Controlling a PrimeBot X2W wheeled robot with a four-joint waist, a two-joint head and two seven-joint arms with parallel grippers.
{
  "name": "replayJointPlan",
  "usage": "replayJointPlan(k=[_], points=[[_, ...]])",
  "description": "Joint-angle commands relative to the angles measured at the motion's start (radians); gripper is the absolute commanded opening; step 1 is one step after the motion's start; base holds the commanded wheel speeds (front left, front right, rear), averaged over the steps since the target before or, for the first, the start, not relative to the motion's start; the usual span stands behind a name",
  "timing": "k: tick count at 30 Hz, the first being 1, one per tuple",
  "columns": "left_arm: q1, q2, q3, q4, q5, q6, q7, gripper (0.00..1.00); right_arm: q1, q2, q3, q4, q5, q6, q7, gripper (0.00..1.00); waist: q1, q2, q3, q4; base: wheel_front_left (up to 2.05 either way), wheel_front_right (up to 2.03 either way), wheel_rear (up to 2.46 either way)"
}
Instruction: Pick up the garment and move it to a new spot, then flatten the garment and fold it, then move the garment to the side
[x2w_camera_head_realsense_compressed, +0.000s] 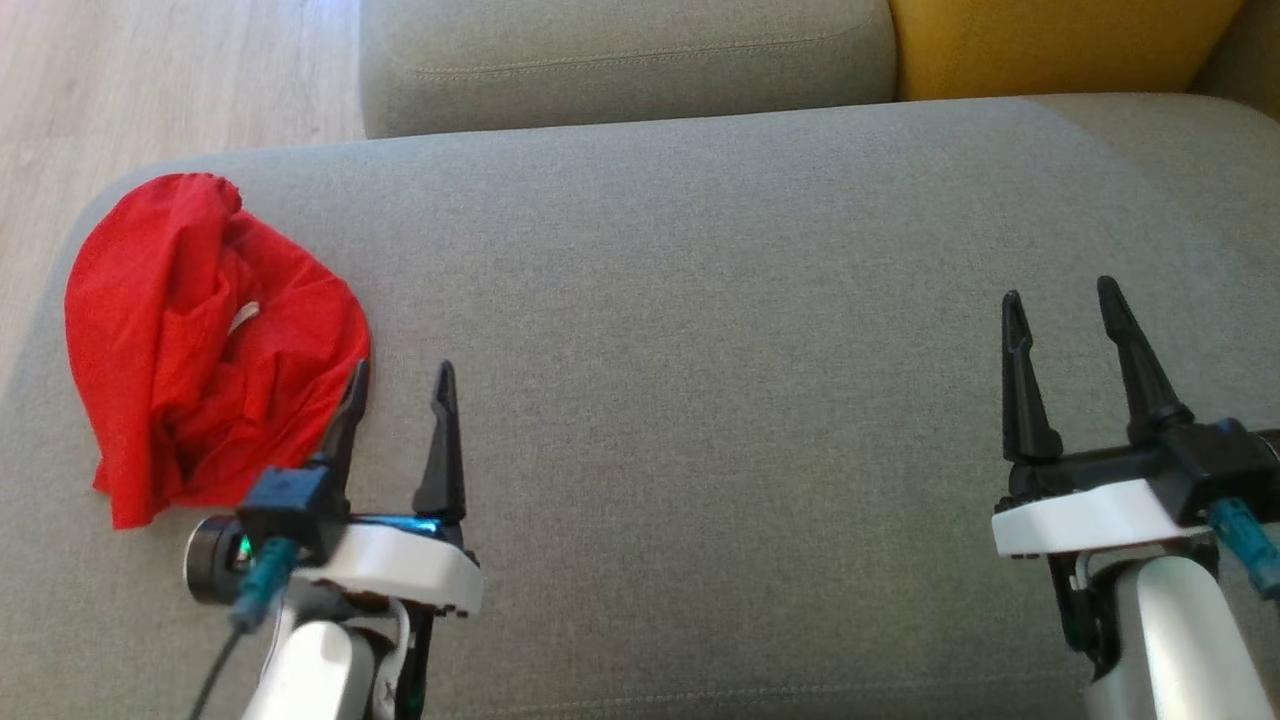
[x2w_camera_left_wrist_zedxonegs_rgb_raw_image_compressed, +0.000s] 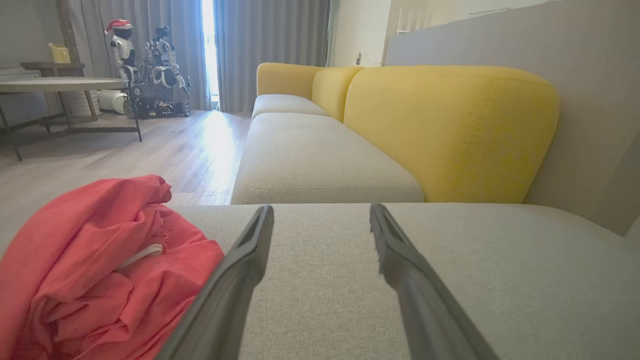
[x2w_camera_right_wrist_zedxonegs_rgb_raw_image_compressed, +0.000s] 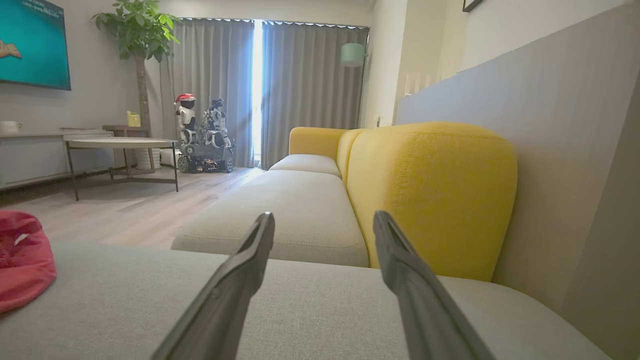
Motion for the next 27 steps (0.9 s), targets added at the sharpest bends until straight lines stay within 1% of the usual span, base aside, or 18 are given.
replayJointPlan(k=[1,6,8,10,13,18,23,27], points=[[-0.052,0.023,0.009,-0.034,0.045,0.014,-0.016,1.00,-0.017,-0.008,0.023,-0.032,-0.043,0.007,-0.016,1.00,0.0000,0.0000,0.000,0.000,0.00,0.00,0.00],[-0.060,0.039,-0.036,-0.032,0.100,0.056,-0.030,1.00,-0.010,-0.008,0.023,-0.029,-0.083,0.007,-0.030,1.00,0.0000,0.0000,0.000,0.002,0.00,0.00,0.00],[-0.062,0.039,-0.042,-0.032,0.108,0.069,-0.036,1.00,-0.009,-0.008,0.025,-0.031,-0.096,0.007,-0.036,1.00,0.0000,0.0000,0.000,0.002,0.00,0.00,0.00],[-0.060,0.031,-0.035,-0.034,0.098,0.074,-0.042,1.00,-0.008,-0.008,0.022,-0.031,-0.077,0.007,-0.042,1.00,0.0000,0.0000,-0.002,0.002,0.00,0.00,0.00],[-0.053,0.011,-0.007,-0.033,0.066,0.052,-0.051,1.00,-0.008,-0.008,0.017,-0.019,-0.033,0.007,-0.051,1.00,0.0000,0.0000,-0.004,0.002,0.00,0.00,0.00],[-0.034,-0.022,0.063,-0.041,0.031,-0.006,-0.065,1.00,-0.008,-0.008,0.017,-0.001,-0.009,0.008,-0.066,1.00,0.0000,0.0000,-0.006,0.002,0.00,0.00,0.00],[-0.016,-0.036,0.123,-0.008,-0.026,-0.066,-0.066,1.00,-0.004,-0.008,0.039,0.037,0.070,0.008,-0.066,1.00,0.0000,0.0000,-0.009,0.003,0.00,0.00,0.00],[-0.009,-0.038,0.111,0.057,-0.105,-0.097,-0.066,1.00,-0.005,-0.008,0.041,0.062,0.104,0.008,-0.066,1.00,0.0000,0.0000,-0.011,0.003,0.00,0.00,0.00]])
